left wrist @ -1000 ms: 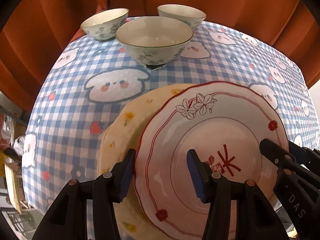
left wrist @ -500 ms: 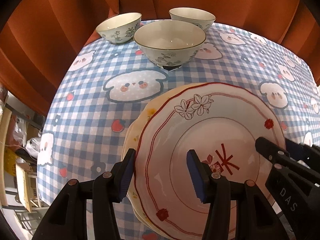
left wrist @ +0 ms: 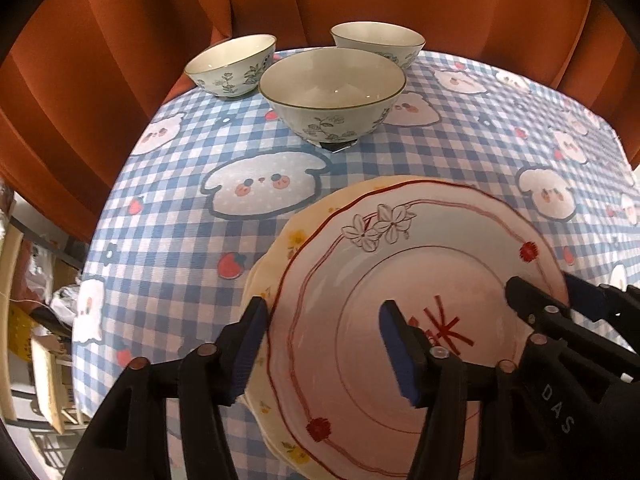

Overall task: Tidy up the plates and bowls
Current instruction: 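Withdraw both grippers and move them toward the plain beige plate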

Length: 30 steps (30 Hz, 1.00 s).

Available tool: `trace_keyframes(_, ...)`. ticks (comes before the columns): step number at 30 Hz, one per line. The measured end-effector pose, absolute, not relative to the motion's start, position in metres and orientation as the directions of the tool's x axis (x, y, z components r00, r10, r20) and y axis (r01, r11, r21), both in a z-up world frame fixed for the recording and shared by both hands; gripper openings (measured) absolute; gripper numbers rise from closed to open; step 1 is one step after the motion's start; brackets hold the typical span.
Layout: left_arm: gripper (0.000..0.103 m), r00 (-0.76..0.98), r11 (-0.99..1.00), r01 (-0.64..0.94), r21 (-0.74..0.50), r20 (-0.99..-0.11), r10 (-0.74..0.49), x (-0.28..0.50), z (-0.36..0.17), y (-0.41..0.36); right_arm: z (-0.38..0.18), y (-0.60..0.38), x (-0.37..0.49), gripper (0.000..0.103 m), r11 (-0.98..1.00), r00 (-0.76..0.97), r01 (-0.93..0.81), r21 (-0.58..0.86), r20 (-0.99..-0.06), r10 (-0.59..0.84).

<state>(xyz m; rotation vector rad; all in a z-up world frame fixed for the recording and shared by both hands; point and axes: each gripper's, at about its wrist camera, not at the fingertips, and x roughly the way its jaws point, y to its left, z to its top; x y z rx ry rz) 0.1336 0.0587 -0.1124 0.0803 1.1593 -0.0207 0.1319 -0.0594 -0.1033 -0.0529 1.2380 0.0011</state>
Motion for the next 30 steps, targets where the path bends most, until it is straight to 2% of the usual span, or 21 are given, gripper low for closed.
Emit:
trace_keyframes(10, 0.076, 0.4, 0.997, 0.072, -0.029, -0.915, -0.056, 0.14, -0.107, 0.071, -0.1, -0.06, 0.136, 0.039, 0.998, 0.303, 0.0, -0.059, -0.951, -0.056)
trace_keyframes(17, 0.08, 0.436, 0.996, 0.062, -0.06, -0.896, -0.081, 0.153, -0.086, 0.084, -0.081, -0.054, 0.146, 0.042, 0.999, 0.327, -0.019, -0.047, -0.944, -0.038)
trace_keyframes(21, 0.085, 0.483, 0.998, 0.053, -0.038, -0.873, -0.059, 0.164, -0.07, 0.09, -0.066, -0.053, 0.159, 0.043, 1.0, 0.357, -0.025, -0.004, -0.934, 0.005)
trace_keyframes(30, 0.087, 0.51, 1.0, 0.011, -0.024, -0.86, -0.026, 0.211, -0.058, 0.101, -0.04, -0.05, 0.204, 0.056, 0.999, 0.433, -0.024, 0.022, -0.901, 0.03)
